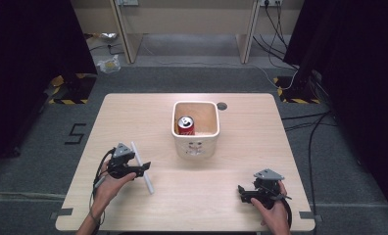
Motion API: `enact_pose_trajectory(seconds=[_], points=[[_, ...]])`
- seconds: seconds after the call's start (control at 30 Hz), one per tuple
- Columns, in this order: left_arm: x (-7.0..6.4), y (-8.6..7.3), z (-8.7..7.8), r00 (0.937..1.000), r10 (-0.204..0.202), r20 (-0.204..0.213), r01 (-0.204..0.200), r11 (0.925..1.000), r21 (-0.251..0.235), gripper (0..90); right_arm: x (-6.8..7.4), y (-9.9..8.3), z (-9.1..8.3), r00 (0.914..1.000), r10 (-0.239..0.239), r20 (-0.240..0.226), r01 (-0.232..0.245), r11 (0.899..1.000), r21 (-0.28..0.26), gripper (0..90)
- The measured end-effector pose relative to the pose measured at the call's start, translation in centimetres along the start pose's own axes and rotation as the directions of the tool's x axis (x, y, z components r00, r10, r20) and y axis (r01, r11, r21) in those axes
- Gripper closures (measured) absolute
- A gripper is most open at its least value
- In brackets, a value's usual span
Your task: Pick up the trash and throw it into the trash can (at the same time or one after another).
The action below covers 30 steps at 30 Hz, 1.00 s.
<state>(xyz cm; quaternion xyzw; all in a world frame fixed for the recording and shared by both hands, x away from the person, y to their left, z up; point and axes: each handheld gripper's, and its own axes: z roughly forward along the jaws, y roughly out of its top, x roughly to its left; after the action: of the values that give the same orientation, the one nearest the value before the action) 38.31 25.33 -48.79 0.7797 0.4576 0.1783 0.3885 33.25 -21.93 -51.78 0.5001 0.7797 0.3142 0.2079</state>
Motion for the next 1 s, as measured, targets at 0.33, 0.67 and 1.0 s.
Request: enact_pose_trajectory(seconds=[0.33, 0.67, 1.0], points=[[-0.1, -1.6, 0.6, 0.9999, -0.012, 0.004, 0.012, 0.9993, 0.035, 24.3, 0.0, 0.0, 0.0, 1.0000, -0.003, -0.003, 0.003, 1.000, 0.000, 0.3], [0.0, -2.5, 1.5, 0.9998, 0.003, -0.018, -0.002, 0.9983, 0.059, 29.9, 0.0, 0.0, 0.0, 0.9999, -0.009, -0.006, 0.009, 1.000, 0.000, 0.3], [0.6, -2.3, 1.3, 0.9980, 0.061, -0.016, -0.060, 0.9959, 0.068, 60.6, 0.1, 0.0, 0.0, 0.9999, -0.008, -0.008, 0.008, 1.000, 0.001, 0.3]])
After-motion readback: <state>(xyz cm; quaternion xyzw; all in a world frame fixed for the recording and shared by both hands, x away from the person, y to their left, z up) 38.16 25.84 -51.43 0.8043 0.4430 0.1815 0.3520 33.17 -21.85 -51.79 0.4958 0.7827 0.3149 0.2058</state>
